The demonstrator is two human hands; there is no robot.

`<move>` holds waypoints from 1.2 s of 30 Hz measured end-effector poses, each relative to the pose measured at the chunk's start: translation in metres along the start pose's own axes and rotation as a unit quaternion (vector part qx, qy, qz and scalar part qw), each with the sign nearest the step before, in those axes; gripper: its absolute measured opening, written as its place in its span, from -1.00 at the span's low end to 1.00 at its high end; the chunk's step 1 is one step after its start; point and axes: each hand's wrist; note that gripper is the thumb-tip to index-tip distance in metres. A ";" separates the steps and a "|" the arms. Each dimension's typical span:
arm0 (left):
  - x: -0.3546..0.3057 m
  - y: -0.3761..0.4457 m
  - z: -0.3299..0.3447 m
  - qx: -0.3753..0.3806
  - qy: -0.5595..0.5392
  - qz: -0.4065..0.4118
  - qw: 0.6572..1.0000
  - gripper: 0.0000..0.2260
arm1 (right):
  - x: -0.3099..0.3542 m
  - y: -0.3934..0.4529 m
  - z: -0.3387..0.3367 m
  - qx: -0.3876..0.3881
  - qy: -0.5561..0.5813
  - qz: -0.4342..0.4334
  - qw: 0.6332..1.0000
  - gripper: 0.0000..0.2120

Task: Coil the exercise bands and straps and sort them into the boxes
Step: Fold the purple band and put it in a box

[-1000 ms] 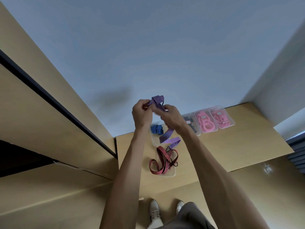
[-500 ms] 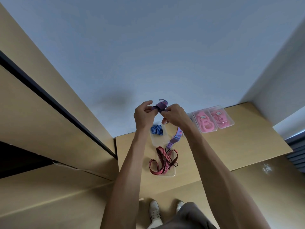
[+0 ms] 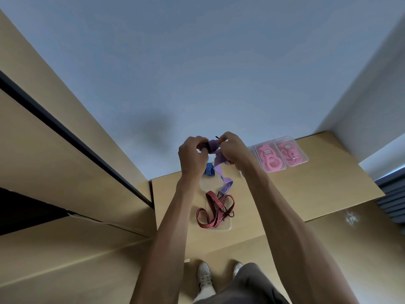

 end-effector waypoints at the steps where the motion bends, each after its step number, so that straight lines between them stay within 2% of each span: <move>1: -0.001 0.000 0.000 -0.017 0.017 0.014 1.000 -0.78 | -0.002 0.000 0.000 0.002 0.021 0.010 1.000 -0.80; 4: -0.003 0.004 -0.001 -0.035 0.052 -0.003 0.998 -0.90 | -0.003 0.000 0.000 -0.007 0.041 0.031 0.999 -0.78; 7: -0.004 0.008 -0.002 0.005 0.030 -0.025 0.999 -0.89 | -0.001 0.002 -0.003 -0.027 0.093 0.020 0.995 -0.93; 10: -0.010 0.011 -0.008 0.044 -0.040 -0.075 0.995 -0.81 | 0.001 0.001 -0.003 -0.017 0.145 -0.015 0.989 -0.80; 13: -0.014 0.014 -0.013 0.114 -0.187 -0.151 0.964 -0.95 | -0.001 0.000 -0.003 -0.029 0.177 -0.041 0.983 -0.77; 16: -0.019 0.016 -0.022 0.143 -0.255 -0.148 0.945 -0.93 | -0.004 0.000 -0.005 -0.036 0.182 -0.043 0.982 -0.76; 20: -0.033 0.025 -0.032 0.121 -0.294 -0.138 0.938 -0.66 | 0.007 -0.005 -0.011 -0.023 0.192 -0.086 0.977 -0.81; 23: -0.061 0.040 -0.042 0.077 -0.303 -0.091 0.945 -0.66 | 0.036 -0.013 -0.024 -0.029 0.188 -0.185 0.964 -0.72; 26: -0.098 0.057 -0.057 0.022 -0.301 -0.017 0.953 -0.69 | 0.072 -0.021 -0.043 -0.051 0.210 -0.235 0.948 -0.61; 32: -0.163 0.086 -0.086 -0.087 -0.259 0.125 0.954 -0.72 | 0.127 -0.038 -0.063 -0.022 0.260 -0.302 0.917 -0.86; 36: -0.186 0.096 -0.101 -0.142 -0.196 0.187 0.952 -0.73 | 0.149 -0.049 -0.069 -0.028 0.262 -0.315 0.912 -0.74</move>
Point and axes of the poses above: each hand's wrist, its own y-axis towards the middle knuckle, its own z-axis out of the palm, x = y × z, and after that the axes turned 1 degree about y, right-handed
